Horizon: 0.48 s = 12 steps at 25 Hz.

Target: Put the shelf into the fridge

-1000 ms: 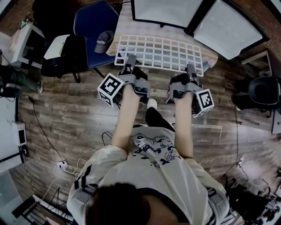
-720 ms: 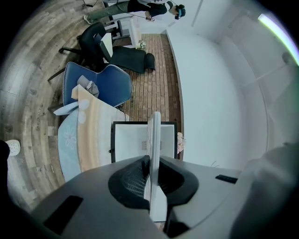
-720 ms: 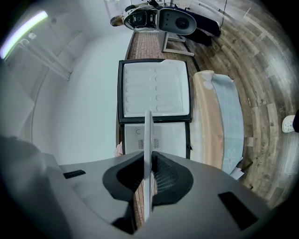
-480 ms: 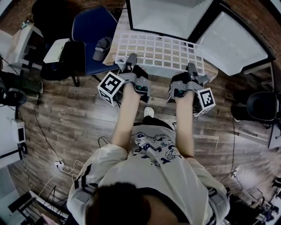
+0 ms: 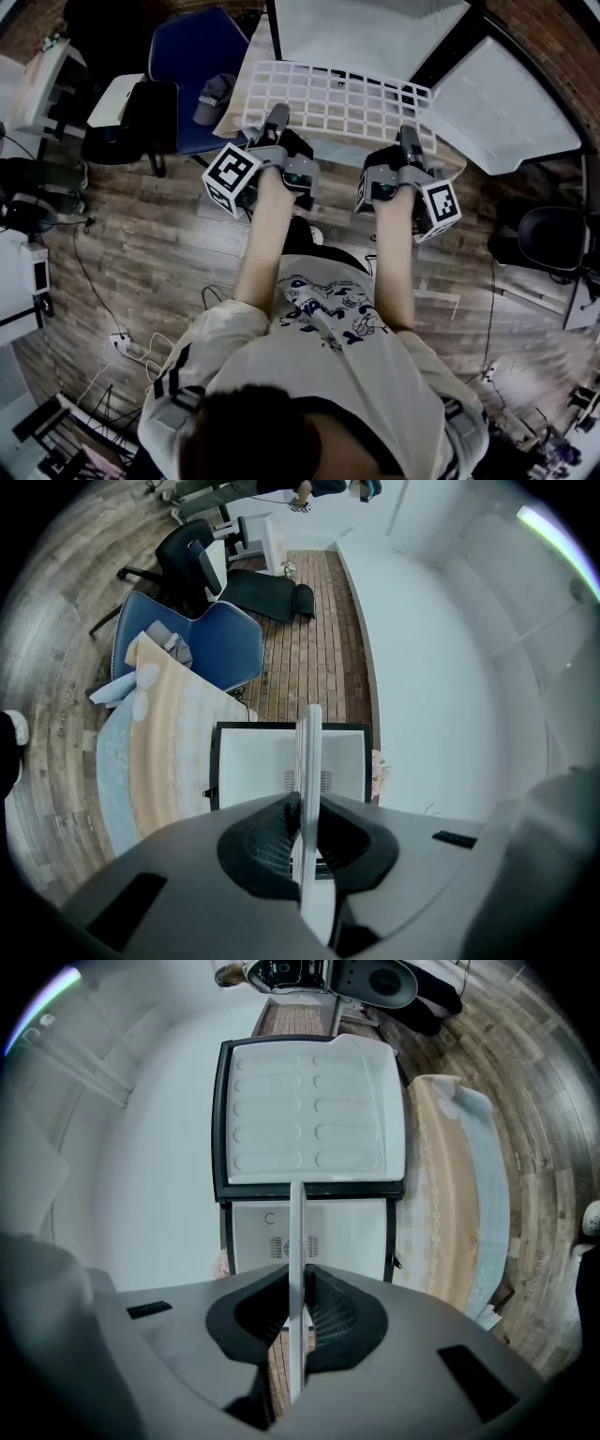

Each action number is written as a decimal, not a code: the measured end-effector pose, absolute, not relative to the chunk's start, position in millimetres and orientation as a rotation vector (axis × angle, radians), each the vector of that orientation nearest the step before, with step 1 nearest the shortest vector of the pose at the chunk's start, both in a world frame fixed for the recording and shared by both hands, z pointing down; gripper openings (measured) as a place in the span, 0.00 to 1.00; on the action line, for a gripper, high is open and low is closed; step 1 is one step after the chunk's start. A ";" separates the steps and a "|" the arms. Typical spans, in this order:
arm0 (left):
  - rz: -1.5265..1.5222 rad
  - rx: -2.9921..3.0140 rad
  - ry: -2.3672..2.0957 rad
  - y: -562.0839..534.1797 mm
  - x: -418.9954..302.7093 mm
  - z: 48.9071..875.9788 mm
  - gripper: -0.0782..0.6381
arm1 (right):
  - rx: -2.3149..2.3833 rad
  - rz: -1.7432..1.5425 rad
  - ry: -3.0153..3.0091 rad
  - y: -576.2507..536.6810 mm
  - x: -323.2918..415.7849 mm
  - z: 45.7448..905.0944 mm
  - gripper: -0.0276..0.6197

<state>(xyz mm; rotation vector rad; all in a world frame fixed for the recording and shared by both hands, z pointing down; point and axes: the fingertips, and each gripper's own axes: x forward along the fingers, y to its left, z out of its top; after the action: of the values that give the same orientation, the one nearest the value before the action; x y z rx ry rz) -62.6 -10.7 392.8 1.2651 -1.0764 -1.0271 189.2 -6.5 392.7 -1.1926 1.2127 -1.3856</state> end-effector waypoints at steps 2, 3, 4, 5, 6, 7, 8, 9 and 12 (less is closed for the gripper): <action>-1.024 1.260 -1.076 -19.2 -62.6 394.2 0.16 | -1.196 -1.392 1.209 -15.0 189.2 394.2 0.12; -1.022 1.258 -1.076 -22.8 -62.7 395.2 0.16 | -1.206 -1.393 1.207 -18.0 189.3 395.0 0.12; -1.019 1.258 -1.075 -25.9 -63.0 396.1 0.16 | -1.214 -1.393 1.205 -20.3 189.3 395.8 0.12; -1.017 1.259 -1.074 -29.1 -63.3 396.7 0.16 | -1.218 -1.391 1.202 -22.5 189.1 396.7 0.12; -1.014 1.261 -1.072 -32.8 -63.6 397.3 0.16 | -1.220 -1.390 1.198 -25.0 188.9 397.7 0.12; -1.010 1.263 -1.068 -37.2 -63.7 397.8 0.16 | -1.221 -1.388 1.193 -28.2 188.8 398.6 0.12; -1.005 1.265 -1.064 -42.4 -63.5 398.4 0.16 | -1.222 -1.385 1.187 -32.2 189.0 399.4 0.12; -1.000 1.265 -1.059 -48.4 -62.9 399.2 0.16 | -1.223 -1.383 1.182 -36.8 189.4 400.0 0.12; -0.985 1.264 -1.049 -68.5 -60.6 401.7 0.16 | -1.221 -1.374 1.170 -53.6 191.4 401.4 0.12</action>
<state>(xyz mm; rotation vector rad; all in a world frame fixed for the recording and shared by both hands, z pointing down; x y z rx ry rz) -60.6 -68.5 401.7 1.2639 -1.0489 -0.9850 191.4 -53.6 401.4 -1.2210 1.1702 -1.3739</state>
